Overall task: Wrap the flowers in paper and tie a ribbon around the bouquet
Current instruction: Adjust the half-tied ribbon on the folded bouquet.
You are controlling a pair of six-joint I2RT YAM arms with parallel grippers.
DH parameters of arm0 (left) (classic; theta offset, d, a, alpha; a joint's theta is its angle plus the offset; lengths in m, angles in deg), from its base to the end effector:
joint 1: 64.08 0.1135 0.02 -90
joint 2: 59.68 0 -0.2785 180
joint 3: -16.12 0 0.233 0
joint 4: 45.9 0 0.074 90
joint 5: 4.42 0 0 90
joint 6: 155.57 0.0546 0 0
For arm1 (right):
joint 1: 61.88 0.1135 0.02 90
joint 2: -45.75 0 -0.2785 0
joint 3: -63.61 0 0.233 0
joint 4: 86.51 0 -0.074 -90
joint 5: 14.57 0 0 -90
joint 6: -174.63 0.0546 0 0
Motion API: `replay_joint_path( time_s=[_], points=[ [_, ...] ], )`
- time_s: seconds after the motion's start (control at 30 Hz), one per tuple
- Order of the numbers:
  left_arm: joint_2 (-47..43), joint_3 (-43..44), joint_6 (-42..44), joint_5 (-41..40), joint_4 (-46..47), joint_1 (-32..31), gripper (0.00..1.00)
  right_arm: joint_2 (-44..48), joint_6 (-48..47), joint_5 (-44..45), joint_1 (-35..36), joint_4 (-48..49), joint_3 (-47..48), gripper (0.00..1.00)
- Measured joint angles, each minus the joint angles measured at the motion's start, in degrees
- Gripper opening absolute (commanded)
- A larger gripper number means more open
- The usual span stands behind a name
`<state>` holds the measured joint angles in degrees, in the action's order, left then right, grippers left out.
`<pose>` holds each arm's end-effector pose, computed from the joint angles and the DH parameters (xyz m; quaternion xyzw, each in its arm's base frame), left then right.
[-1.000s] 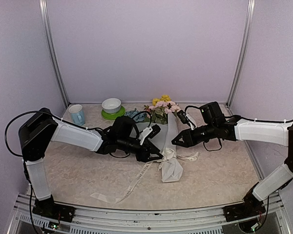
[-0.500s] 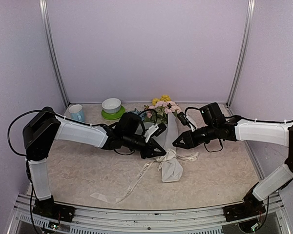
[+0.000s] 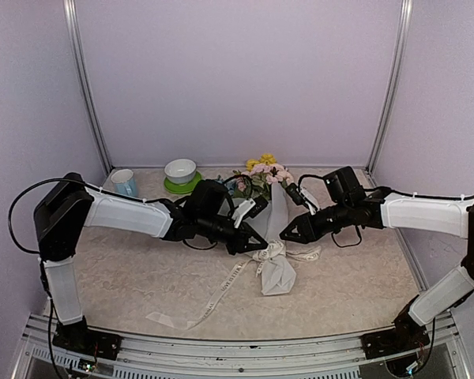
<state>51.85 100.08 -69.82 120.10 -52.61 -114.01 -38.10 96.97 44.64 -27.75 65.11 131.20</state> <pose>0.2512 -0.3467 0.1977 0.4555 0.7243 -0.4368 0.2779 0.2325 0.1914 0.2402 -0.2687 0.8542 0.3717 0.2450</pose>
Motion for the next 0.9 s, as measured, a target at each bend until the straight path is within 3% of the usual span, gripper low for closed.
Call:
replay_joint_path(
  time_s=[0.47,0.53,0.73,0.8,0.9],
  points=[
    [-5.2,4.6,-4.8,1.3,10.6,1.6,0.00,0.7,-2.1,-6.6,0.0,6.7,0.1,0.40],
    [-5.3,4.1,-5.6,1.2,10.9,2.2,0.24,1.3,-1.9,-6.2,0.0,7.5,-0.1,0.40],
    [-8.4,-3.8,-5.0,-0.7,6.8,4.0,0.68,2.3,-1.5,-4.6,0.0,8.6,-0.2,0.40],
    [-8.6,-6.1,-4.8,-2.1,5.8,3.1,0.70,2.3,-1.5,-4.2,0.0,8.6,-0.2,0.39],
    [-8.5,-9.2,-5.5,-4.0,5.2,1.7,0.64,2.2,-1.5,-4.2,0.0,8.7,-0.2,0.39]
  ],
)
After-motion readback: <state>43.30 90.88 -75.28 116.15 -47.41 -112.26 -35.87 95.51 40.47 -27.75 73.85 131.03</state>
